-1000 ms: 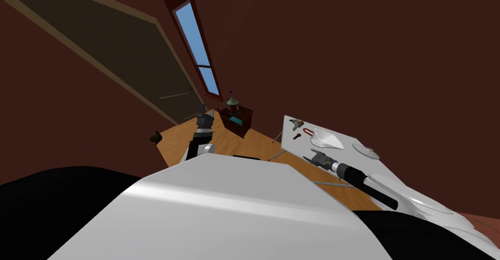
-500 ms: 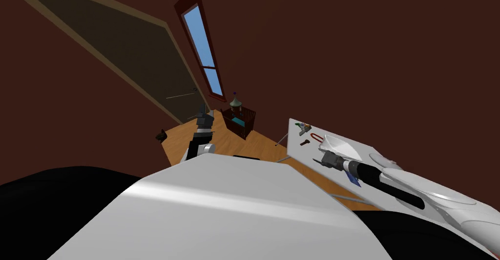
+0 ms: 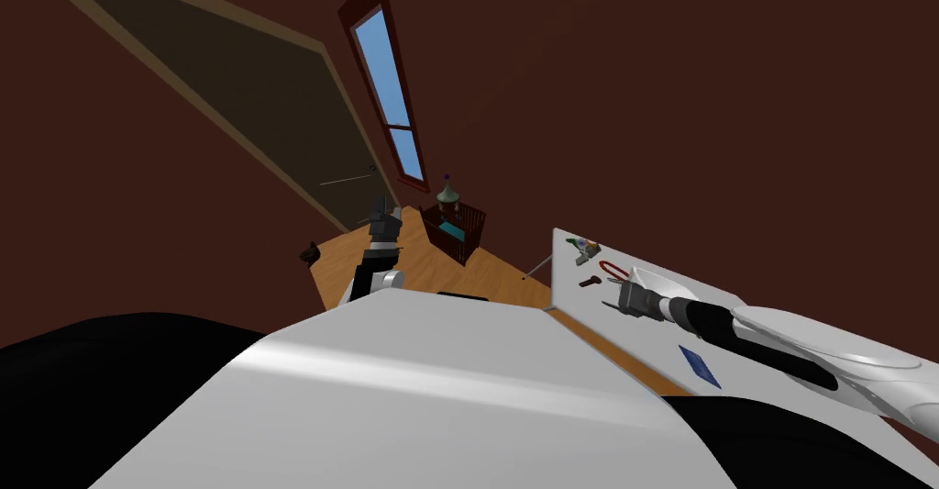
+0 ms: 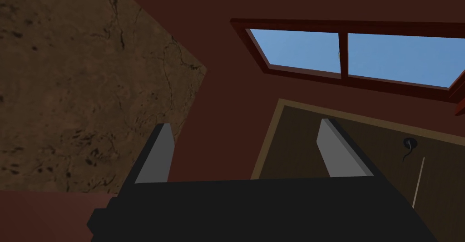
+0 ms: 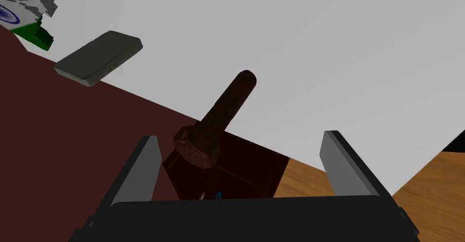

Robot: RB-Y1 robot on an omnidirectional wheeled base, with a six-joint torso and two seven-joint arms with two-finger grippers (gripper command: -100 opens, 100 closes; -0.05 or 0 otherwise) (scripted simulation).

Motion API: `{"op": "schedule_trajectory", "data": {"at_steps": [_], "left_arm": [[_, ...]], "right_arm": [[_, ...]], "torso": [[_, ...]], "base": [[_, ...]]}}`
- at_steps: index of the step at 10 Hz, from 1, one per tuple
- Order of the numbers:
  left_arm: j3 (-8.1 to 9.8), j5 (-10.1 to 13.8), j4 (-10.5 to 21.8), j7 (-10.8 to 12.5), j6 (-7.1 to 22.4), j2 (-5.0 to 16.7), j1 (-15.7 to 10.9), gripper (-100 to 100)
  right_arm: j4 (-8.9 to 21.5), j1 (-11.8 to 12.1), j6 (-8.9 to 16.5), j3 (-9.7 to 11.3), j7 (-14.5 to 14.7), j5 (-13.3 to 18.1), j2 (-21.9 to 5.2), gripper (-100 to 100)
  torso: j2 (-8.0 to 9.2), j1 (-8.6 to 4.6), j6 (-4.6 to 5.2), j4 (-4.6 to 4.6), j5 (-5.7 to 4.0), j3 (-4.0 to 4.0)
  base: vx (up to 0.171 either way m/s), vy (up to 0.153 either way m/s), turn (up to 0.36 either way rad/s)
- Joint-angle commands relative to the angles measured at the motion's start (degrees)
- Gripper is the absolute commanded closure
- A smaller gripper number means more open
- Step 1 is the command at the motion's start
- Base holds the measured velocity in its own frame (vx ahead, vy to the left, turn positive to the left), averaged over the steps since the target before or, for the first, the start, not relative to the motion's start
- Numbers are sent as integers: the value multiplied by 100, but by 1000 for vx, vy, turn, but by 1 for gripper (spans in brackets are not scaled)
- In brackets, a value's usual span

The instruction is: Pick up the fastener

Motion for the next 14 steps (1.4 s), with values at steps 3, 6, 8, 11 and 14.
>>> {"op": "schedule_trajectory", "data": {"at_steps": [3, 6, 8, 11, 14], "left_arm": [[0, 0, 0, 0, 0, 0, 0, 0], [1, 0, 0, 0, 0, 1, -1, 0], [1, 0, 0, 0, 0, 1, -1, 0], [1, 0, 0, 0, 0, 1, -1, 0], [1, 0, 0, 0, 0, 1, -1, 0]], "right_arm": [[129, -29, -69, 38, 97, 154, -228, -100], [-232, 51, 308, 165, -157, 168, -397, -100], [-593, 130, 649, 294, -418, 176, -557, -100], [-942, 208, 1032, 423, -680, 185, -717, -100], [-1314, 287, 1441, 551, -941, 194, -877, -100]], "torso": [[4, -2, 1, 0, -1, 2], [37, -33, 3, 8, -8, 21], [47, -55, 4, 11, -14, 27], [45, -48, 5, 11, -13, 26], [49, -53, 5, 11, -14, 29]], "base": [[62, 51, 52], [-11, -25, 23], [-32, -81, 39], [-22, -51, 23], [-29, -59, 33]]}}
